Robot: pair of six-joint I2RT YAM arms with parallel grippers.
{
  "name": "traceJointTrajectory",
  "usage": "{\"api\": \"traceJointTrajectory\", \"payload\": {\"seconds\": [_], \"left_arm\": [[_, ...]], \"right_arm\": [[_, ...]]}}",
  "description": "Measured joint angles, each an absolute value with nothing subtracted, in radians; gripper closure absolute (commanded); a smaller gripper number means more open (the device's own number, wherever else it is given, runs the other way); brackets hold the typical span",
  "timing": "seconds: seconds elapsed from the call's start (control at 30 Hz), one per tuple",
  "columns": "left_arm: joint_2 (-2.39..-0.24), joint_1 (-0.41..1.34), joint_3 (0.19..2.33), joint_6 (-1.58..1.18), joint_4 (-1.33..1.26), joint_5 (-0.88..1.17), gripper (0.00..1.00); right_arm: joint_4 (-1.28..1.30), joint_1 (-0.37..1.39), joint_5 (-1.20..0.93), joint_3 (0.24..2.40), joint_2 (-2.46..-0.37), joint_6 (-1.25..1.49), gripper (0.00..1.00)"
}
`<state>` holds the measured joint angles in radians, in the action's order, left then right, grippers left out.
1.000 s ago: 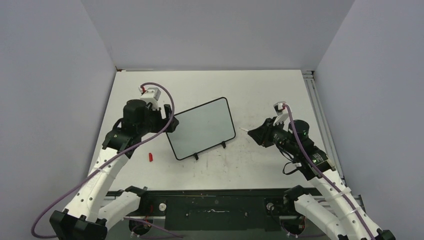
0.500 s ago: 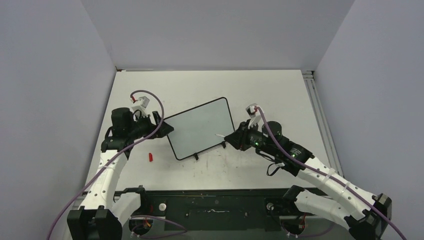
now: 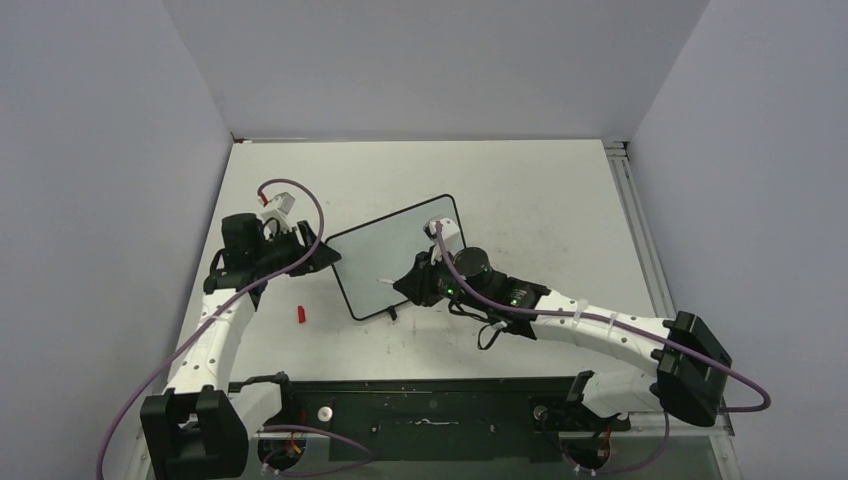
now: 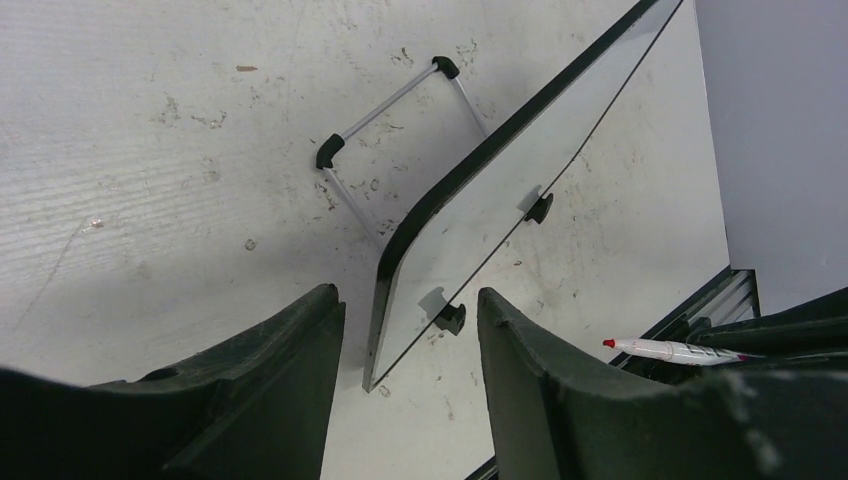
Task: Write a sentence on the whiteboard
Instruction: Hold the whiteboard at the center of the board.
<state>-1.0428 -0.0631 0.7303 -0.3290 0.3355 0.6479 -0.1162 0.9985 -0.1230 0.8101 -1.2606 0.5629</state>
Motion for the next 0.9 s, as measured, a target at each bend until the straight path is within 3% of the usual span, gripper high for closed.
{"api": "traceJointTrajectory", "payload": {"seconds": [0.53, 0.9], "left_arm": [[-1.114, -0.097, 0.738, -0.348, 0.279, 0.704, 0.66], [-1.129, -0.1, 0.738, -0.356, 0.272, 0.713, 0.75]], "right_arm": [[-0.282, 0.999, -0.143, 0.983, -1.514, 0.558, 0.95], [-0.307, 0.999, -0.139, 1.0, -1.569, 0.558, 0.95]]}}
